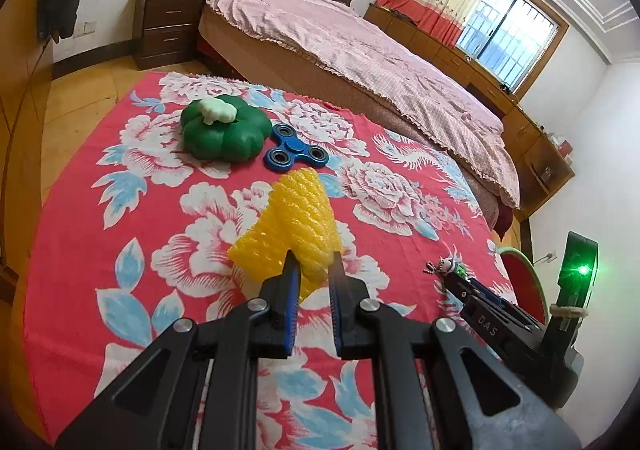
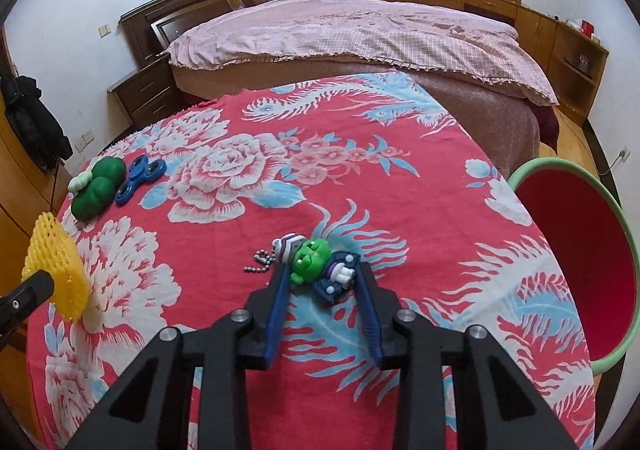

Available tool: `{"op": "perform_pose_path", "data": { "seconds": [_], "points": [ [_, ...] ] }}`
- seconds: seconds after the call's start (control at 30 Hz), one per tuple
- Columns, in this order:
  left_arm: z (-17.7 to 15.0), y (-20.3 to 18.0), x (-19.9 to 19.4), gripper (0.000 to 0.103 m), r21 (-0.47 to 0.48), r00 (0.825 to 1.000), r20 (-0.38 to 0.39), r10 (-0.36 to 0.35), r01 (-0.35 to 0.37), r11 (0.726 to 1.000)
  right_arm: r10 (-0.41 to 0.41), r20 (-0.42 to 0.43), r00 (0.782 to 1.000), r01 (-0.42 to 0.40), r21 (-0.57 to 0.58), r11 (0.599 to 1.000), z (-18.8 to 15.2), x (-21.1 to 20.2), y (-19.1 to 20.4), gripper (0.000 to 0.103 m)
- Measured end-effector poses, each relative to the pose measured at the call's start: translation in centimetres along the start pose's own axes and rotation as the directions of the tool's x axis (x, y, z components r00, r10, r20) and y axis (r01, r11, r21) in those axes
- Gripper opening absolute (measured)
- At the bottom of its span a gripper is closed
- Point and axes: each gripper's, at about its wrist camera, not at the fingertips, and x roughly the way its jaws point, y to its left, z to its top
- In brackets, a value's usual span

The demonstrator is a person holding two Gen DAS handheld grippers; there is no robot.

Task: Collect trash
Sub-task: 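Grasp the yellow mesh sponge with the left tool while the right tool grasps the green figure keychain, then carry the yellow sponge and green keychain with both tools over the bin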

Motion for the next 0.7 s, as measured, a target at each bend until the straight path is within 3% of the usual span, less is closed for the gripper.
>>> {"op": "perform_pose_path", "data": {
  "seconds": [0.3, 0.7],
  "points": [
    [-0.5, -0.2, -1.3, 0.013, -0.004, 1.0, 0.008, 0.002, -0.002, 1.0, 0.062, -0.01, 0.998, -0.062, 0.045, 0.997, -1.1, -1.9, -0.7, 0.036],
    [-1.1, -2.8, -4.1, 0.013, 0.034, 0.999, 0.036, -0.032, 0.031, 0.999, 0.134, 0.086, 0.987, -0.14, 0.073, 0.987, -2.0, -8.2, -2.3, 0.036]
  ]
}}
